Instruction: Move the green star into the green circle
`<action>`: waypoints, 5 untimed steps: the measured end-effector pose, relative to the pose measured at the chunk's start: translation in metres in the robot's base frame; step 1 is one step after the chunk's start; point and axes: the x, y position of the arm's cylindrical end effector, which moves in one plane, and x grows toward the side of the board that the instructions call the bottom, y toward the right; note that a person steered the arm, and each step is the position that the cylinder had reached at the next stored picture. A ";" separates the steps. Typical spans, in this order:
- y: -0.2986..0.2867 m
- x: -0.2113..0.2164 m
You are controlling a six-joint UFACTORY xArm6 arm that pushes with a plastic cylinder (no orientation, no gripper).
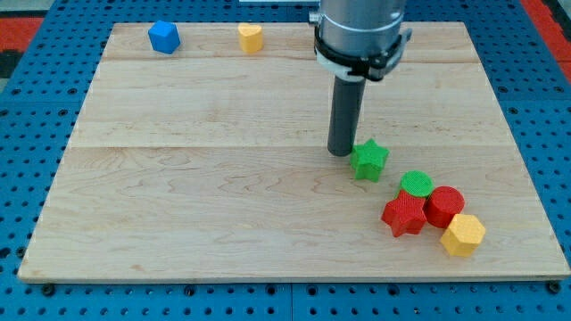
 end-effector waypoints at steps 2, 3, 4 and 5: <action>0.003 -0.005; 0.015 -0.020; 0.040 -0.013; 0.044 0.001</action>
